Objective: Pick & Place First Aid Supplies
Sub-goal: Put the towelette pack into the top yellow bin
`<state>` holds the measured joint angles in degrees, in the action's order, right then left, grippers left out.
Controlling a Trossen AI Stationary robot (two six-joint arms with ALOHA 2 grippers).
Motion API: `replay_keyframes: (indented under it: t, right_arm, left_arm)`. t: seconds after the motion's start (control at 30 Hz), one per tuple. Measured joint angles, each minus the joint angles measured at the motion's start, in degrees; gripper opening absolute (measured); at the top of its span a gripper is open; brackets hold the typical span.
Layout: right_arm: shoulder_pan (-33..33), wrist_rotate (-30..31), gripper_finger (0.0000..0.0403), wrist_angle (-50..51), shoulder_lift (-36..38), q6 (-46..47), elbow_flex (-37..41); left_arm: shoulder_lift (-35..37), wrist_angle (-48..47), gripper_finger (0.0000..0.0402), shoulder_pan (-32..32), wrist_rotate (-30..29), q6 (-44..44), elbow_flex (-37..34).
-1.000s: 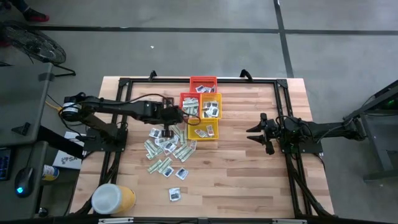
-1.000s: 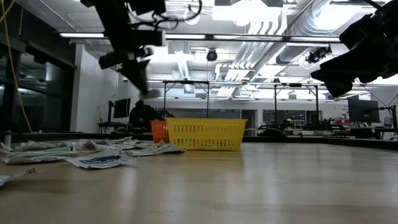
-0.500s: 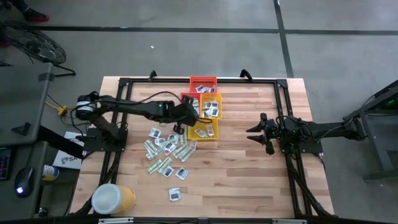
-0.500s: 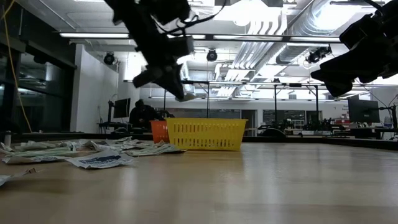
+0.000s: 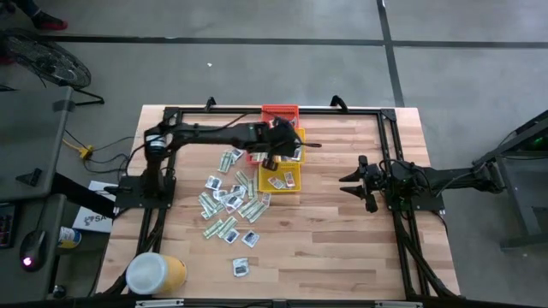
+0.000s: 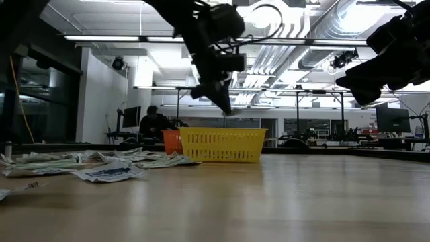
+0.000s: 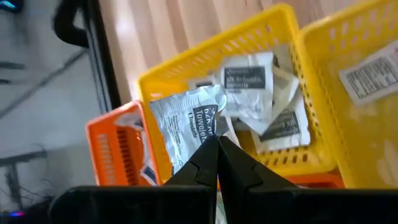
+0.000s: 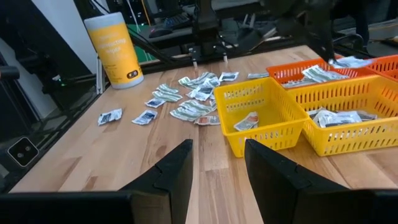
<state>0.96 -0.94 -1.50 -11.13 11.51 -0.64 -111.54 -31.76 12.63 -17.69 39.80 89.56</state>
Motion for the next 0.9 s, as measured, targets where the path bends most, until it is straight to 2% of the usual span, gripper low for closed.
replay_keyframes:
  t: [0.27,0.73,0.9]
  right_arm:
    - [0.0,0.4,0.0139,0.1,-0.8,0.0,0.0]
    - [0.0,0.5,0.0139,0.1,-0.9,0.0,0.0]
    - [0.0,0.5,0.0139,0.1,-0.9,0.0,0.0]
  left_arm:
    - [-6.9,-6.2,0.0000,1.8,3.3,-6.0,8.6]
    - [-8.0,-7.4,0.0001,2.0,3.7,-7.5,9.1]
    - [-8.0,-7.4,0.0030,2.0,3.7,-7.5,9.1]
